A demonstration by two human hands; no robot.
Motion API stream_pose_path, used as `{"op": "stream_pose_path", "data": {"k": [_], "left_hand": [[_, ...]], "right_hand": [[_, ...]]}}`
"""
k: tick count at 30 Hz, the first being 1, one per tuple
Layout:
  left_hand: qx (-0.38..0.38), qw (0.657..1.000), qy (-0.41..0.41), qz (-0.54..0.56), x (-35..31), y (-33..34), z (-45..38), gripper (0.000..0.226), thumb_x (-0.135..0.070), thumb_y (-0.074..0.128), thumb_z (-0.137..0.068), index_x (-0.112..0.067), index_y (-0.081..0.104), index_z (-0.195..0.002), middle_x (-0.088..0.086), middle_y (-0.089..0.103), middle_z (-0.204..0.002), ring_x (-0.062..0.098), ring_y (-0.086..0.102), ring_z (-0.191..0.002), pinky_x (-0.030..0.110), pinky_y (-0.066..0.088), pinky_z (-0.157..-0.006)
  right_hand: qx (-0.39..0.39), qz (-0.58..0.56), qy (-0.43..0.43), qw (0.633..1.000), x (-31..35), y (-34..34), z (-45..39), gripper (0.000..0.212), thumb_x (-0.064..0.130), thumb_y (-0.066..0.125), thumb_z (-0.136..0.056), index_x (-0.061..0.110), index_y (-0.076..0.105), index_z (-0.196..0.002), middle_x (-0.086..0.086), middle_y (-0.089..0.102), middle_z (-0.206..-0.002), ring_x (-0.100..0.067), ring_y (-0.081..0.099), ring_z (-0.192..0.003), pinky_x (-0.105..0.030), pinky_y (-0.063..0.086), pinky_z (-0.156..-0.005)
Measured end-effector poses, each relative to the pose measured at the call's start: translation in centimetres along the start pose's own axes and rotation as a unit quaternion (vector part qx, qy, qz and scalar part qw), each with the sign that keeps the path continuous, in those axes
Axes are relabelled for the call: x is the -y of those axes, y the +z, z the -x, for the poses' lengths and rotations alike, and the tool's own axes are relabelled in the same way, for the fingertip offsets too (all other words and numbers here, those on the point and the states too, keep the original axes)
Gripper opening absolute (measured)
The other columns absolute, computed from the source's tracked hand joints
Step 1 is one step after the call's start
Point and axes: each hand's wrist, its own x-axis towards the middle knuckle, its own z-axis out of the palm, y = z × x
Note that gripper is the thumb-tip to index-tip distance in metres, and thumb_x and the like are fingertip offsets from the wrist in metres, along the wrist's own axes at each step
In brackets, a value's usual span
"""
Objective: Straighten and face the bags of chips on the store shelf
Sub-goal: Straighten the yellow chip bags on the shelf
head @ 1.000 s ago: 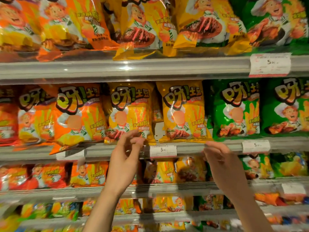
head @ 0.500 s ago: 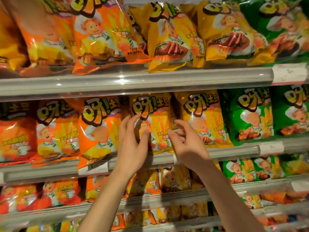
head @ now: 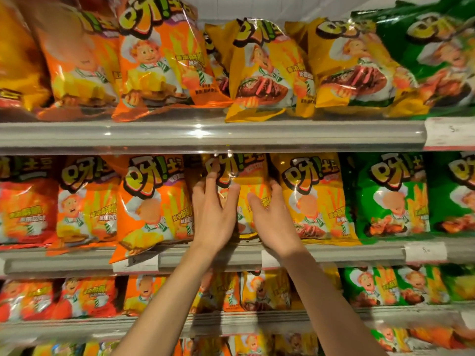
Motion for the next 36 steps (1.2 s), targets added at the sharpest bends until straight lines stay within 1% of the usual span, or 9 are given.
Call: {"op": "stream_pose_path", "data": {"k": [8,13,15,19,23,27,30,32,36], "left_hand": [[0.042,0.977,-0.154,0.144,-0.1,-0.1,-1.5,0.08,-0.056,0.051,-0.097,-0.016,0.017,-0.157,0.002,0.04,-0.154,0.023,0.037,-0.144,0.027,0.028,-0.108],[0.077,0.971,-0.194,0.117,0.2,-0.1,-3.1,0.087,-0.072,0.048,-0.088,-0.014,0.027,-0.149,0.023,0.064,-0.126,0.039,0.063,-0.114,0.051,0.051,-0.096],[0.095,0.969,-0.195,0.117,0.3,-0.2,-3.2,0.086,-0.07,0.047,-0.09,-0.012,0.024,-0.149,0.023,0.067,-0.114,0.038,0.067,-0.102,0.049,0.054,-0.085],[0.098,0.974,-0.176,0.106,0.9,-0.2,-3.3,0.086,-0.066,0.042,-0.096,-0.008,0.017,-0.153,0.017,0.057,-0.136,0.034,0.056,-0.125,0.043,0.045,-0.104],[0.073,0.983,-0.15,0.074,1.2,-0.1,-3.4,0.094,-0.077,0.04,-0.088,-0.01,0.022,-0.151,0.028,0.066,-0.118,0.04,0.065,-0.107,0.043,0.053,-0.086],[0.044,0.99,-0.122,0.054,1.1,0.8,-3.2,0.086,-0.072,0.043,-0.09,-0.031,0.009,-0.157,0.012,0.071,-0.099,0.032,0.069,-0.092,0.044,0.055,-0.086],[0.054,0.991,-0.09,0.076,1.5,0.5,-2.8,0.085,-0.073,0.043,-0.091,-0.046,-0.008,-0.154,0.029,0.063,-0.123,0.042,0.063,-0.111,0.048,0.053,-0.096],[0.067,0.993,-0.056,0.074,1.7,0.1,-2.0,0.08,-0.071,0.041,-0.093,-0.051,-0.009,-0.153,0.02,0.048,-0.148,0.035,0.049,-0.135,0.042,0.043,-0.107],[0.073,0.997,-0.012,0.031,1.4,-0.4,-1.2,0.073,-0.068,0.043,-0.094,-0.061,-0.004,-0.149,0.002,0.027,-0.162,0.023,0.032,-0.146,0.034,0.029,-0.105]], "right_hand": [[0.021,0.032,0.066,0.997,0.8,-0.4,-1.9,0.079,0.062,0.03,-0.1,0.019,0.002,-0.159,-0.003,0.013,-0.166,-0.026,0.019,-0.151,-0.041,0.021,-0.119],[0.027,0.059,0.08,0.995,1.6,0.0,-2.9,0.083,0.066,0.03,-0.098,0.015,0.005,-0.159,-0.012,0.031,-0.159,-0.032,0.036,-0.142,-0.039,0.031,-0.111],[0.025,0.059,0.078,0.995,1.4,0.2,-3.0,0.083,0.066,0.03,-0.098,0.015,0.005,-0.159,-0.011,0.028,-0.161,-0.031,0.033,-0.144,-0.04,0.029,-0.112],[0.008,0.098,0.053,0.994,1.2,1.1,-2.7,0.082,0.065,0.028,-0.098,0.011,0.01,-0.157,-0.015,0.026,-0.161,-0.033,0.032,-0.144,-0.041,0.028,-0.114],[-0.015,0.144,0.018,0.989,1.3,1.2,-2.3,0.076,0.057,0.027,-0.102,0.006,0.012,-0.156,-0.021,0.033,-0.155,-0.034,0.036,-0.14,-0.043,0.031,-0.112],[-0.047,0.159,-0.015,0.986,0.9,1.0,-2.2,0.066,0.049,0.032,-0.103,0.003,0.025,-0.149,-0.023,0.041,-0.146,-0.039,0.044,-0.131,-0.047,0.038,-0.106],[-0.008,0.144,-0.003,0.99,0.9,0.2,-1.8,0.072,0.055,0.029,-0.103,0.007,0.015,-0.155,-0.019,0.034,-0.155,-0.034,0.039,-0.138,-0.04,0.034,-0.109],[-0.01,0.142,-0.045,0.989,0.7,-0.9,-1.0,0.073,0.06,0.03,-0.101,0.015,0.015,-0.156,-0.009,0.034,-0.157,-0.026,0.038,-0.141,-0.036,0.033,-0.11],[-0.094,0.222,-0.216,0.946,-0.3,-2.7,-0.2,0.044,0.039,0.042,-0.104,0.017,0.046,-0.142,0.001,0.049,-0.138,-0.013,0.042,-0.13,-0.025,0.032,-0.106]]}}
